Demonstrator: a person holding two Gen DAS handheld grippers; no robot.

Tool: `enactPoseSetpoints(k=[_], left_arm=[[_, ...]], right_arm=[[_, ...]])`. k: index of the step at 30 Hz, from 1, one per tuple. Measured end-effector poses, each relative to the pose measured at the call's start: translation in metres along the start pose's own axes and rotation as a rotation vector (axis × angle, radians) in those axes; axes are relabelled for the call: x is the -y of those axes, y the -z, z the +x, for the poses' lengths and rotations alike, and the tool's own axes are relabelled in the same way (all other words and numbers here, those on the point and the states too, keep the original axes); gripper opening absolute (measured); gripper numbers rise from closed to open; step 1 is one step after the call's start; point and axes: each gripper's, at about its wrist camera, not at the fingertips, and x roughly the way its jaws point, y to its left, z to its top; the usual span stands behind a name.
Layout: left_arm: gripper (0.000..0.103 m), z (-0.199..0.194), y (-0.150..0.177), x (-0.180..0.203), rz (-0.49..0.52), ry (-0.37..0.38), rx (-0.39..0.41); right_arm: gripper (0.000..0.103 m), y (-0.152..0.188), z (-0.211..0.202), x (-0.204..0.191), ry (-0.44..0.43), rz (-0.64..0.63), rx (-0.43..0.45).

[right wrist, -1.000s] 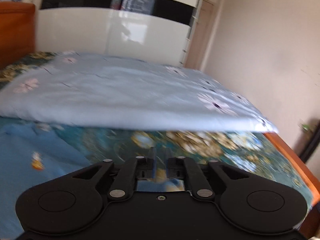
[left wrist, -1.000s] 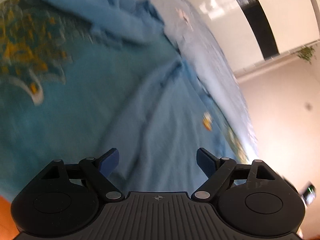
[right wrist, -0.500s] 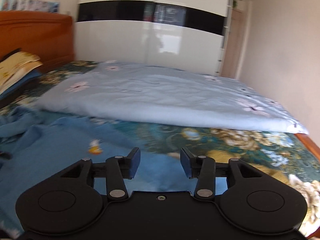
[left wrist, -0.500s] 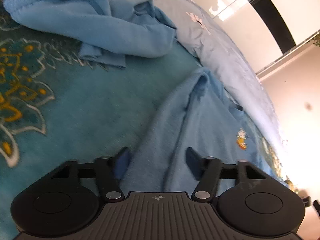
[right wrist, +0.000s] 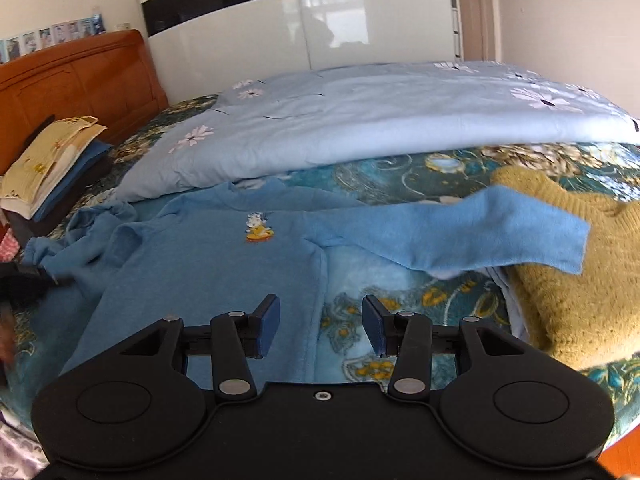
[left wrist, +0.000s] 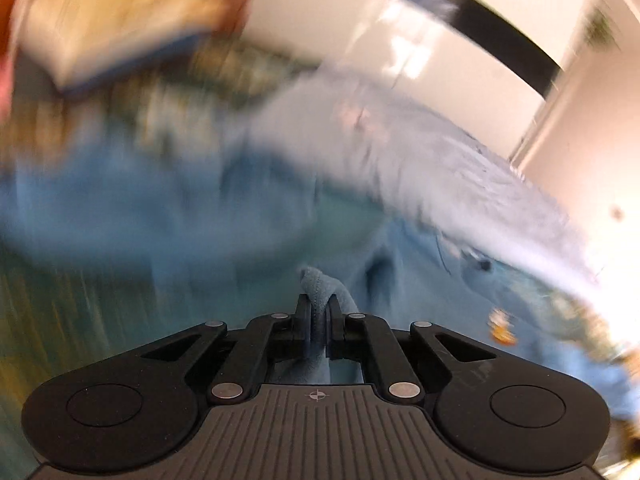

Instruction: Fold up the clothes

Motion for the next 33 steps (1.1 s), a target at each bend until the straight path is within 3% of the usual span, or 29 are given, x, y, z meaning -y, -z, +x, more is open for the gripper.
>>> enactPoseSetpoints(k=[1, 7, 9, 10, 11, 14, 16, 18, 21, 25, 29, 31, 33], left_arm=[[0.005, -0.004, -0.016, 0.007, 0.085, -0.032, 0.050], [0.009, 0.006, -0.054, 0.013, 0.302, -0.336, 0.216], [0.028, 0.010, -0.067, 0.015, 0.374, -0.438, 0.271], [0.045, 0.026, -0.063, 0.003, 0.347, -0.487, 0.196], [0.045, 0.038, -0.057, -0.012, 0.299, -0.512, 0.122], [0.049, 0.032, -0.029, -0.048, 0.127, -0.461, 0.029], [0.050, 0.012, -0.029, -0.052, 0.062, -0.471, 0.081], [0.058, -0.008, -0.029, -0.056, -0.004, -0.481, 0.133], [0.069, -0.013, -0.061, -0.039, -0.015, -0.275, 0.167], [0.069, 0.027, -0.097, 0.008, 0.020, 0.110, 0.059], [0.069, 0.099, -0.099, 0.050, 0.102, 0.222, -0.116], [0.077, 0.134, -0.099, 0.071, 0.143, 0.277, -0.204], [0.078, 0.169, -0.091, 0.074, 0.110, 0.305, -0.283]], right_arm=[[0.045, 0.001, 0.001, 0.001, 0.006, 0.006, -0.002], [0.046, 0.010, 0.016, 0.005, 0.003, 0.045, -0.043], [0.046, 0.015, 0.025, 0.004, -0.003, 0.054, -0.063], [0.046, 0.016, 0.029, 0.004, -0.007, 0.059, -0.075], [0.046, 0.017, 0.033, 0.003, -0.012, 0.064, -0.086], [0.046, 0.019, 0.039, 0.001, -0.033, 0.055, -0.095], [0.046, 0.016, 0.044, 0.000, -0.039, 0.030, -0.092], [0.046, 0.007, 0.053, 0.000, -0.051, 0.007, -0.083], [0.046, -0.022, 0.072, -0.003, -0.097, -0.020, -0.050], [0.046, -0.078, 0.120, -0.017, -0.148, -0.126, 0.010], [0.045, -0.129, 0.181, -0.031, -0.157, -0.235, -0.046], [0.045, -0.147, 0.213, -0.035, -0.133, -0.274, -0.108], [0.044, -0.157, 0.242, -0.038, -0.119, -0.331, -0.162]])
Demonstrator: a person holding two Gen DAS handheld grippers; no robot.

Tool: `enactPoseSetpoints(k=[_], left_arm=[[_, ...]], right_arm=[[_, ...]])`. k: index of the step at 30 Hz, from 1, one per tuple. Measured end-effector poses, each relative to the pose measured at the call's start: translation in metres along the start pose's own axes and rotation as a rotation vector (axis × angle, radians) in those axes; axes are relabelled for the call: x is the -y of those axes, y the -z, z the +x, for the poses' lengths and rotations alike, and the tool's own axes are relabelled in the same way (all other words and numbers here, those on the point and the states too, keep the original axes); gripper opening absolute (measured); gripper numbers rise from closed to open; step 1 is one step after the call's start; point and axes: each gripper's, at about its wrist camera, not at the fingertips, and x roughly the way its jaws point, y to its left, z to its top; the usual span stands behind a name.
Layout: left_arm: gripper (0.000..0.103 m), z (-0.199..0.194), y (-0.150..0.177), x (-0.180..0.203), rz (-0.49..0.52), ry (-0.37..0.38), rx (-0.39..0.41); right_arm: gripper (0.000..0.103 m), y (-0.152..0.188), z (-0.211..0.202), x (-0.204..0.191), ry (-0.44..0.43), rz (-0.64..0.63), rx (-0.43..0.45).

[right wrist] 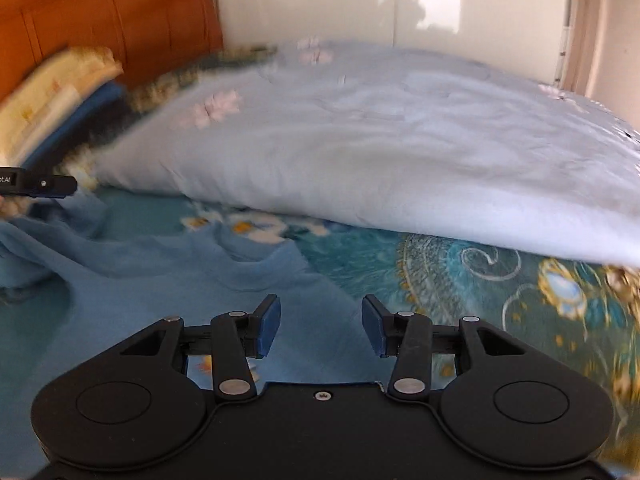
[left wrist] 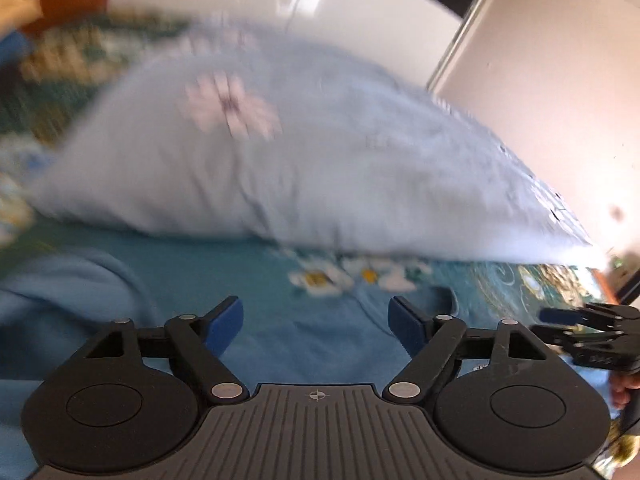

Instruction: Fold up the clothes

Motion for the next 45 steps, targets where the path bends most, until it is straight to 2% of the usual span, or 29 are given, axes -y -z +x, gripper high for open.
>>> enactPoseSetpoints(k=[2, 5, 10, 15, 20, 21, 24, 25, 26, 27, 28, 29, 31, 33, 39, 41, 45], left_arm=[[0.078, 0.030, 0.003, -0.009, -0.019, 0.017, -0.056], [0.078, 0.049, 0.005, -0.003, 0.083, 0.000, -0.078], [0.078, 0.080, 0.009, 0.007, 0.254, -0.029, -0.115], [0.079, 0.111, 0.012, 0.017, 0.424, -0.059, -0.152], [0.082, 0.116, 0.014, 0.028, 0.487, -0.037, -0.176], [0.081, 0.116, 0.014, 0.029, 0.488, -0.035, -0.175], [0.061, 0.115, 0.014, 0.033, 0.496, -0.029, -0.172], [0.048, 0.114, 0.014, 0.036, 0.492, -0.033, -0.170], [0.030, 0.113, 0.014, 0.039, 0.489, -0.037, -0.168], [0.024, 0.115, 0.016, 0.043, 0.492, -0.040, -0.167], [0.014, 0.117, 0.018, 0.048, 0.496, -0.044, -0.166], [0.009, 0.116, 0.020, 0.053, 0.510, -0.066, -0.155], [0.006, 0.114, 0.026, 0.063, 0.539, -0.110, -0.133], [0.005, 0.110, 0.024, 0.067, 0.555, -0.137, -0.073], [0.005, 0.104, 0.010, 0.074, 0.571, -0.212, 0.062], [0.006, 0.117, 0.012, 0.072, 0.569, -0.237, 0.036], [0.008, 0.142, 0.015, 0.067, 0.566, -0.286, -0.017]], right_arm=[[0.045, -0.006, 0.022, 0.002, 0.003, -0.050, -0.041], [0.044, -0.009, 0.050, 0.005, -0.032, -0.080, -0.092], [0.044, -0.011, 0.077, 0.015, -0.090, -0.057, -0.092], [0.043, -0.011, 0.099, 0.015, -0.124, -0.058, -0.138], [0.048, -0.011, 0.104, 0.013, -0.130, -0.055, -0.150], [0.046, -0.011, 0.103, 0.012, -0.130, -0.056, -0.150], [0.024, -0.010, 0.101, 0.007, -0.139, -0.061, -0.153], [0.017, -0.010, 0.099, 0.004, -0.138, -0.070, -0.154], [0.013, -0.010, 0.098, 0.001, -0.138, -0.082, -0.155], [0.008, -0.009, 0.096, -0.002, -0.134, -0.092, -0.153], [0.007, -0.008, 0.094, -0.005, -0.126, -0.100, -0.151], [0.007, -0.008, 0.092, -0.007, -0.118, -0.104, -0.147], [0.006, -0.007, 0.088, -0.010, -0.102, -0.101, -0.134], [0.006, -0.007, 0.082, -0.013, -0.084, -0.101, -0.111], [0.004, -0.025, 0.058, -0.021, 0.027, -0.190, 0.075], [0.004, -0.031, 0.068, -0.021, 0.053, -0.200, 0.076], [0.004, -0.029, 0.102, -0.025, 0.075, -0.173, 0.004]])
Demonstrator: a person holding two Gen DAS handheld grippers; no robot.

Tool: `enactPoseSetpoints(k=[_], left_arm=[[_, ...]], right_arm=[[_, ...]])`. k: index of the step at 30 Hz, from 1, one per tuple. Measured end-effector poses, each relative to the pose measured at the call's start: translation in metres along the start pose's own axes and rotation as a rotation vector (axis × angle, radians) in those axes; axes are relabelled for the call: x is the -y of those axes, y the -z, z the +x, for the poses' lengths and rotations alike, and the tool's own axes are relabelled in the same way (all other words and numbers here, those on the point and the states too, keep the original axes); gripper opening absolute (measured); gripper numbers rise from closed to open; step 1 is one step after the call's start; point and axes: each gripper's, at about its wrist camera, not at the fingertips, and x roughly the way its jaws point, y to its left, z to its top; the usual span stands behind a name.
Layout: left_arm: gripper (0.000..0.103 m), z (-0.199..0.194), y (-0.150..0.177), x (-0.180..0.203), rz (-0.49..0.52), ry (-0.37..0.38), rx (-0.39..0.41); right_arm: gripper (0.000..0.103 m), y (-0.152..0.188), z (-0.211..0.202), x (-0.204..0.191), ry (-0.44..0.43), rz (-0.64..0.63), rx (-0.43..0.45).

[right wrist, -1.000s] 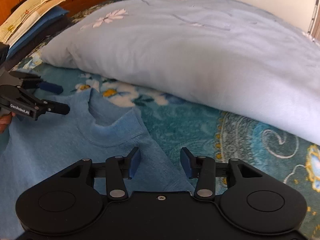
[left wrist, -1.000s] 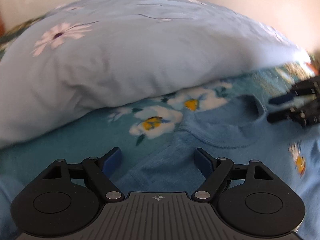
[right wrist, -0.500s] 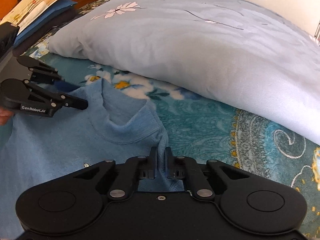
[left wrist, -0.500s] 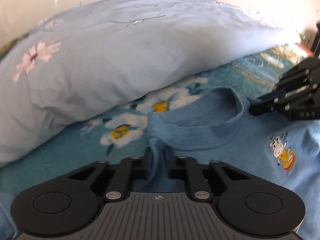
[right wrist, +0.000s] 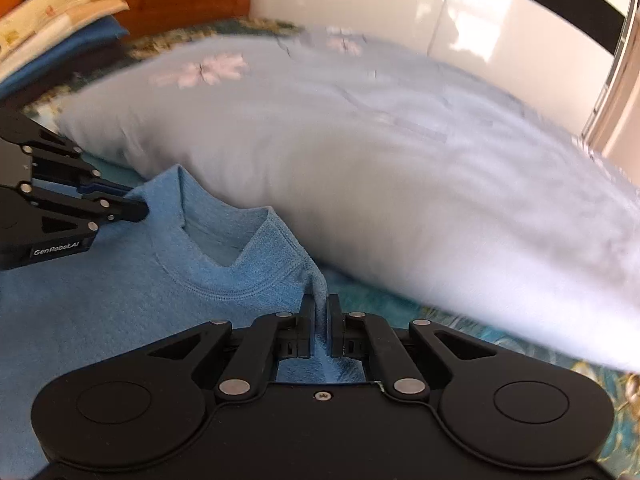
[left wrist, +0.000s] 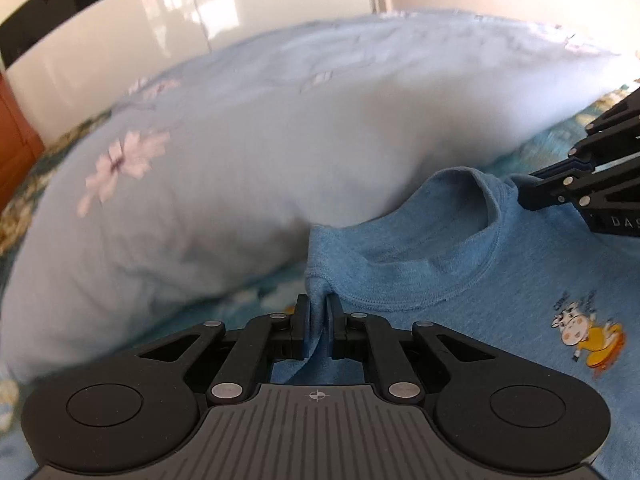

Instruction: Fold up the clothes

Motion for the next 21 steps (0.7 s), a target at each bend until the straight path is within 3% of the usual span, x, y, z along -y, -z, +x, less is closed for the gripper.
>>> enactPoseSetpoints(k=[3, 5, 10, 12, 16, 19, 21], left_arm=[[0.018, 0.006, 0.007, 0.002, 0.003, -0.030, 0.011], [0.032, 0.007, 0.006, 0.000, -0.006, -0.052, 0.012], [0.035, -0.022, -0.004, -0.014, -0.028, -0.042, 0.024], [0.035, -0.034, -0.008, -0.019, -0.037, -0.038, 0.028], [0.037, -0.078, -0.022, -0.038, -0.115, -0.060, 0.069], [0.068, -0.130, -0.024, -0.054, -0.231, -0.037, 0.131], [0.068, -0.163, -0.019, -0.061, -0.289, -0.012, 0.180]], right_arm=[[0.006, 0.007, 0.015, -0.005, 0.008, 0.008, -0.034], [0.008, 0.009, 0.018, -0.004, 0.017, 0.009, -0.034], [0.022, 0.006, 0.007, 0.003, 0.009, 0.036, -0.039], [0.029, 0.003, -0.010, 0.011, -0.007, 0.043, -0.024], [0.029, -0.011, -0.056, 0.033, 0.031, 0.105, 0.025], [0.033, -0.018, -0.106, 0.050, 0.042, 0.195, 0.093], [0.039, -0.013, -0.142, 0.050, 0.043, 0.218, 0.130]])
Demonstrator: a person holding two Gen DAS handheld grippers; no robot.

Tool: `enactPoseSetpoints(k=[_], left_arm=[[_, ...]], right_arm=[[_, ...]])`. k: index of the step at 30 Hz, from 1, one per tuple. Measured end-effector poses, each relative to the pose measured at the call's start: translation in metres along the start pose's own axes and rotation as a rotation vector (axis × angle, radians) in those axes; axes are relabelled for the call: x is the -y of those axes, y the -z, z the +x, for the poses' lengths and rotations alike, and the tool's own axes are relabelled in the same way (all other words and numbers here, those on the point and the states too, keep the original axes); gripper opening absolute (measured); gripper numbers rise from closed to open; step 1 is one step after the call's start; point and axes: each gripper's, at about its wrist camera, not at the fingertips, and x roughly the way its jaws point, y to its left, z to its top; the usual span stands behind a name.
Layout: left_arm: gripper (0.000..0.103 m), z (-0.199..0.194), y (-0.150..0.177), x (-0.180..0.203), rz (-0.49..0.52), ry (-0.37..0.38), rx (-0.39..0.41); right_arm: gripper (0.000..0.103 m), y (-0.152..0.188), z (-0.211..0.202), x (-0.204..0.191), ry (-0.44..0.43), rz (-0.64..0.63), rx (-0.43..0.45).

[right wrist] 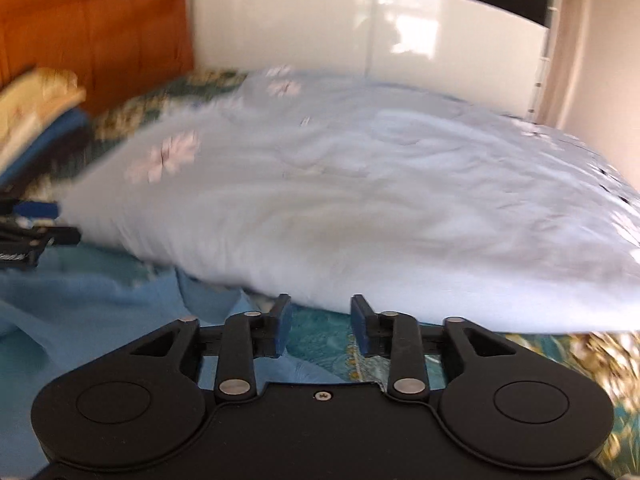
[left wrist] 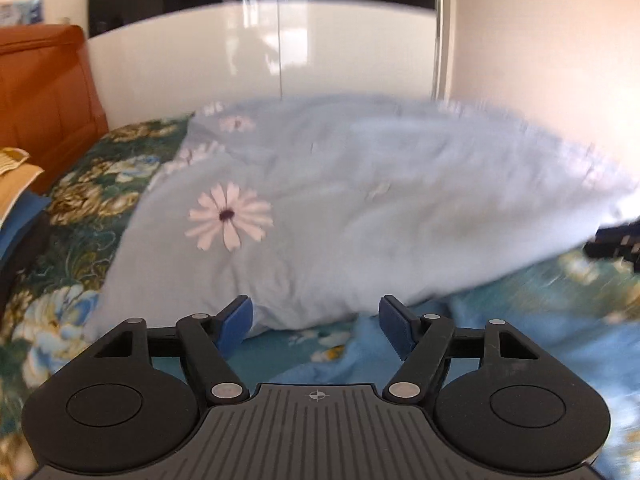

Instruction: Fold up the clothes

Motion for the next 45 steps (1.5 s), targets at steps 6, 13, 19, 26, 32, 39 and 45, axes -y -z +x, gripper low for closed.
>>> enactPoseSetpoints(k=[6, 13, 19, 26, 32, 39, 45], left_arm=[[0.076, -0.097, 0.065, -0.016, -0.193, 0.094, 0.039], [0.079, -0.150, 0.192, -0.021, -0.391, 0.105, -0.092], [0.079, -0.160, 0.255, -0.028, -0.512, 0.088, -0.229], [0.079, -0.156, 0.261, -0.021, -0.541, 0.126, -0.253], [0.076, -0.151, 0.262, -0.013, -0.542, 0.150, -0.263], [0.041, -0.147, 0.265, -0.004, -0.532, 0.134, -0.277], [0.004, -0.154, 0.270, -0.004, -0.582, 0.160, -0.253]], right_arm=[[0.048, 0.051, -0.110, -0.010, -0.092, 0.043, 0.064], [0.049, 0.185, -0.177, -0.032, -0.138, 0.158, -0.052], [0.048, 0.270, -0.189, -0.021, -0.126, 0.463, -0.145], [0.049, 0.295, -0.189, -0.029, -0.137, 0.559, -0.152], [0.049, 0.298, -0.175, -0.025, -0.126, 0.639, -0.166], [0.031, 0.299, -0.168, -0.032, -0.173, 0.652, -0.185], [0.010, 0.309, -0.169, -0.034, -0.161, 0.702, -0.178]])
